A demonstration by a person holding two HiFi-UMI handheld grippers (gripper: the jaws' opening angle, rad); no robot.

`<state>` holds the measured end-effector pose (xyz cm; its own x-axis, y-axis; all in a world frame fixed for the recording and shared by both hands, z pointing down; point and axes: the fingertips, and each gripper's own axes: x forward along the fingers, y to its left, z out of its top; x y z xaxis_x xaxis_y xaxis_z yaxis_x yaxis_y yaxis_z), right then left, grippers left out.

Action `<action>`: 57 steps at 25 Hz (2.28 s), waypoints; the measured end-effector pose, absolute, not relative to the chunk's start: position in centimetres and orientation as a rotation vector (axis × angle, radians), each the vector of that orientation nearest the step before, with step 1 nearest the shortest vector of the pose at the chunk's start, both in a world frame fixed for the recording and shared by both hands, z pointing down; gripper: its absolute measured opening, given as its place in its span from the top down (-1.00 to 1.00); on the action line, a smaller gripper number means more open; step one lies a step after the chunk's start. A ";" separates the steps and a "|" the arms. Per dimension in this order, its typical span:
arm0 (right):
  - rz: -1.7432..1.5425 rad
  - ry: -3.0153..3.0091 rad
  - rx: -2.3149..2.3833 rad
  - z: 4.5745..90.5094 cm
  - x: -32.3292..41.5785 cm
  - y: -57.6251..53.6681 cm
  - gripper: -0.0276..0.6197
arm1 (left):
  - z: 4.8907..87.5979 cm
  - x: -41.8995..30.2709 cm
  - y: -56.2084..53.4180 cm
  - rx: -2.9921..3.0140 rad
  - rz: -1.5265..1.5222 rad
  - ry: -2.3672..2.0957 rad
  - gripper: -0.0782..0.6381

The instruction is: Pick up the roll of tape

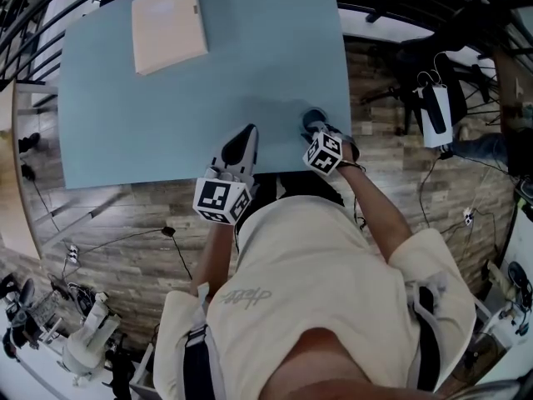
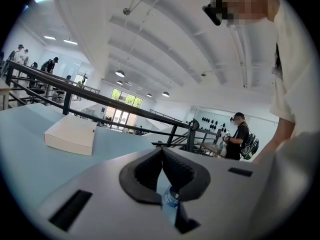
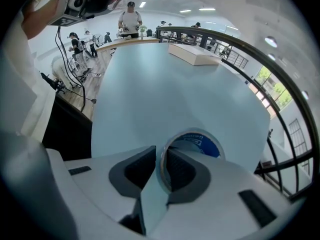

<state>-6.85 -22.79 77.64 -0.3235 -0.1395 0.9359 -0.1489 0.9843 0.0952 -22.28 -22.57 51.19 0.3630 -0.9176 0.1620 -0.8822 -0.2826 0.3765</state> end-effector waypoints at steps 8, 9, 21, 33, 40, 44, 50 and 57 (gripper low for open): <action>0.073 -1.913 0.207 77.5 -6.7 -22.6 0.72 | 51.0 -21.7 -22.7 2.249 -0.117 -1.549 0.73; 0.094 -1.925 0.219 77.3 -6.6 -22.6 0.73 | 50.9 -21.6 -22.7 2.253 -0.115 -1.546 0.73; 0.157 -2.062 0.341 72.5 -5.9 -23.7 0.75 | 49.9 -20.0 -22.4 2.304 -0.080 -1.527 0.73; 0.205 -2.302 0.578 63.1 -5.5 -25.9 0.76 | 47.7 -18.7 -23.2 2.374 -0.042 -1.530 0.73; 0.203 -2.422 0.760 57.3 -3.3 -27.5 0.75 | 46.2 -18.2 -23.6 2.421 -0.040 -1.539 0.73; 0.212 -2.474 0.854 54.6 -1.6 -28.2 0.76 | 45.4 -17.4 -23.8 2.445 -0.049 -1.530 0.73; 0.185 -2.520 0.951 51.4 0.1 -29.1 0.75 | 44.0 -16.4 -24.5 2.495 -0.068 -1.521 0.73; 0.103 -2.591 1.012 47.2 0.7 -29.6 0.75 | 42.0 -15.7 -25.3 2.549 -0.080 -1.527 0.73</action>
